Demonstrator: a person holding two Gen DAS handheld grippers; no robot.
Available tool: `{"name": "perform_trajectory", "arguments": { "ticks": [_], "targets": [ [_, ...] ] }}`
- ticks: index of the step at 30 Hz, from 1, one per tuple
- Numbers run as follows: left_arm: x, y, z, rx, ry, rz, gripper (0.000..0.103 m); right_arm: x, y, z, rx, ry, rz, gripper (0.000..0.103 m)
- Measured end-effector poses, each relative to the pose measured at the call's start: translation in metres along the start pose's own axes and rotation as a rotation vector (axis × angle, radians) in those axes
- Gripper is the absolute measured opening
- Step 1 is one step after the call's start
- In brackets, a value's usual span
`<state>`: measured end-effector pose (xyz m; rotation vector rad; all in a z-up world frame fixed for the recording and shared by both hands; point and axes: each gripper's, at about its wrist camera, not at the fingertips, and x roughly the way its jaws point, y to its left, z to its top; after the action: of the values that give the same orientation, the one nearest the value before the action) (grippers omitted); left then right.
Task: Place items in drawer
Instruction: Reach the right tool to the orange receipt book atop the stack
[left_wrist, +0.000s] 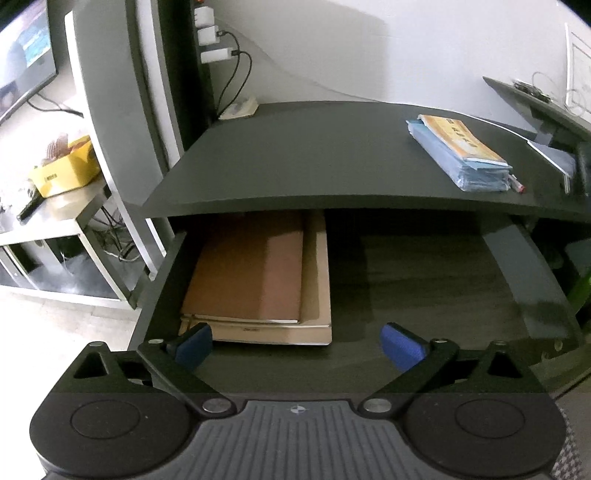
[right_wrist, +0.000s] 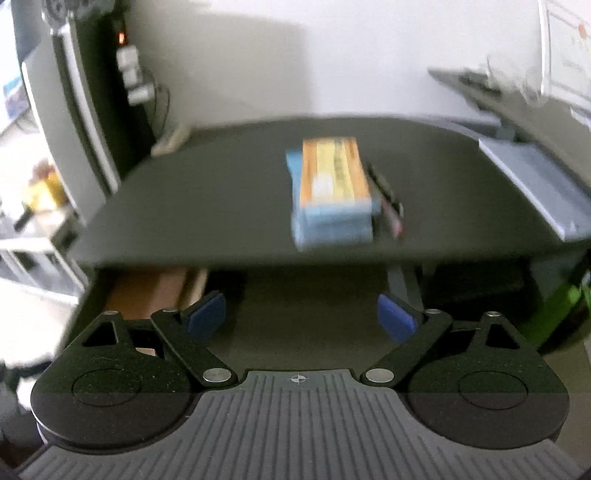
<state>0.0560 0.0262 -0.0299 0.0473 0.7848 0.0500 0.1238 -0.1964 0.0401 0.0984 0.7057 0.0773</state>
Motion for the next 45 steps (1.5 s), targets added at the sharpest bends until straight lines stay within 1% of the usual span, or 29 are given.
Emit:
{"name": "perform_trajectory", "arguments": {
  "ticks": [2,4,6,8,11,12,13,14,15,18,20,25,26,27,30,32,34,36,37,41,45],
  "targets": [
    [0.006,0.002,0.001,-0.01,0.016,-0.007,0.099,0.011,-0.003,0.024,0.009,-0.027,-0.001,0.092],
    [0.012,0.004,0.002,-0.017,0.032,-0.004,0.099,0.032,-0.009,0.046,0.044,-0.025,-0.012,0.089],
    [0.016,0.005,0.003,-0.022,0.042,0.001,0.099,0.055,-0.015,0.062,0.079,-0.015,-0.016,0.078],
    [0.019,0.004,0.003,-0.02,0.046,0.003,0.099,0.075,-0.02,0.07,0.099,-0.004,-0.029,0.073],
    [0.023,0.003,0.003,-0.013,0.056,-0.007,0.099,0.102,-0.023,0.078,0.096,0.01,-0.037,0.073],
    [0.025,0.002,0.003,-0.01,0.06,-0.013,0.099,0.11,-0.024,0.08,0.087,0.013,-0.035,0.075],
    [0.026,0.001,0.002,-0.008,0.064,-0.017,0.099,0.118,-0.025,0.082,0.08,0.021,-0.038,0.078],
    [0.027,0.001,0.002,-0.005,0.069,-0.02,0.099,0.126,-0.026,0.084,0.074,0.031,-0.041,0.086],
    [0.029,0.0,0.002,-0.004,0.073,-0.021,0.099,0.133,-0.027,0.084,0.071,0.036,-0.052,0.088],
    [0.032,-0.001,0.001,-0.002,0.082,-0.023,0.099,0.15,-0.031,0.084,0.055,0.056,-0.05,0.088],
    [0.034,-0.003,0.0,0.001,0.089,-0.026,0.099,0.158,-0.031,0.083,0.02,0.063,-0.043,0.088],
    [0.039,-0.005,-0.002,0.004,0.11,-0.029,0.099,0.165,-0.022,0.078,-0.081,0.048,-0.034,0.087],
    [0.04,-0.006,-0.002,0.003,0.113,-0.029,0.099,0.167,-0.02,0.078,-0.101,0.05,-0.035,0.084],
    [0.04,-0.007,-0.002,0.004,0.116,-0.029,0.099,0.169,-0.018,0.077,-0.122,0.052,-0.04,0.079],
    [0.041,-0.01,-0.003,0.007,0.121,-0.032,0.099,0.172,-0.012,0.075,-0.171,0.056,-0.054,0.079],
    [0.041,-0.011,-0.003,0.009,0.123,-0.034,0.099,0.174,-0.009,0.075,-0.193,0.061,-0.063,0.08],
    [0.041,-0.013,-0.004,0.012,0.125,-0.035,0.099,0.173,-0.008,0.075,-0.196,0.057,-0.064,0.076],
    [0.039,-0.015,-0.004,0.015,0.123,-0.036,0.099,0.171,-0.008,0.076,-0.196,0.056,-0.059,0.063],
    [0.038,-0.015,-0.004,0.016,0.122,-0.036,0.099,0.17,-0.007,0.075,-0.201,0.061,-0.059,0.062],
    [0.036,-0.017,-0.005,0.017,0.121,-0.039,0.099,0.161,-0.009,0.073,-0.205,0.093,-0.064,0.06],
    [0.034,-0.02,-0.007,0.022,0.118,-0.042,0.099,0.148,-0.013,0.069,-0.203,0.115,-0.041,0.058]
  ]
}}
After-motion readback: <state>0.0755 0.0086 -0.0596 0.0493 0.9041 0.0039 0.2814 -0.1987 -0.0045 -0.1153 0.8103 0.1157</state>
